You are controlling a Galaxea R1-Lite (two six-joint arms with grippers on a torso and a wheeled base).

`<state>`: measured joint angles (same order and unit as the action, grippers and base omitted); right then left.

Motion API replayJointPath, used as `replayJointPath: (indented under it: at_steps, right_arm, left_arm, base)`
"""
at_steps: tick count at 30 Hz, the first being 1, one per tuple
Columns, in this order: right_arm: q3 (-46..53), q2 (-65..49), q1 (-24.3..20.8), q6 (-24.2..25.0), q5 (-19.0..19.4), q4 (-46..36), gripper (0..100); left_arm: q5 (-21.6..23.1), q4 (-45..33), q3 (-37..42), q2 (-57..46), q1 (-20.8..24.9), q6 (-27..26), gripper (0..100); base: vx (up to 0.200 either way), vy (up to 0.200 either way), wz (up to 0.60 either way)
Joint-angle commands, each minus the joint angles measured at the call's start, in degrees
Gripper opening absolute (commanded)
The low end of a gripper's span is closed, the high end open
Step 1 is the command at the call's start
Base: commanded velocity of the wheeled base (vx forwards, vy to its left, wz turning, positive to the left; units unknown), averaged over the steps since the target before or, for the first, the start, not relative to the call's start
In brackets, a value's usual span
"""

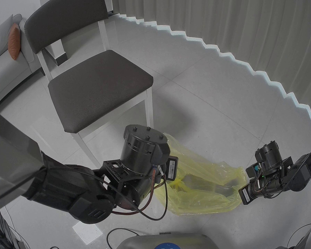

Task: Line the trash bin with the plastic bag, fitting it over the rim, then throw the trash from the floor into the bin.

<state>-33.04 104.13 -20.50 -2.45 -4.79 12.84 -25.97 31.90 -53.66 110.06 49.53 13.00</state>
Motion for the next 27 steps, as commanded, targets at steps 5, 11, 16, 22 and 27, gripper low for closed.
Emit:
replayJointPath:
  at_steps: [5, 11, 16, 22, 27]
  right_arm:
    - [2.63, 3.27, 4.24, -2.21, 1.36, 3.86, 0]
    - [2.63, 3.53, 4.16, -2.47, 1.45, 4.04, 0]
    - [1.75, 4.85, 3.01, -2.47, 1.54, 4.39, 0]
    - [0.17, 8.46, 1.61, -2.03, 2.24, 7.03, 0]
    - [-2.03, 11.62, 1.52, -2.38, 2.95, 7.11, 0]
  left_arm:
    - [0.04, 0.00, -6.19, 7.28, 0.66, 0.10, 0]
    - [0.21, -0.09, -6.10, 8.60, 1.01, 0.19, 0]
    - [0.30, -0.09, -3.91, 8.77, 0.30, 2.21, 0]
    - [2.24, 0.00, -2.06, 8.42, -1.72, 3.18, 0]
    - [3.64, -0.09, 0.05, 8.42, -1.89, 4.58, 0]
  base:
    - [0.000, 0.000, 0.00]
    - [0.000, 0.000, 0.00]
    - [0.000, 0.000, 0.00]
    - [0.000, 0.000, 0.00]
    - [0.000, 0.000, 0.00]
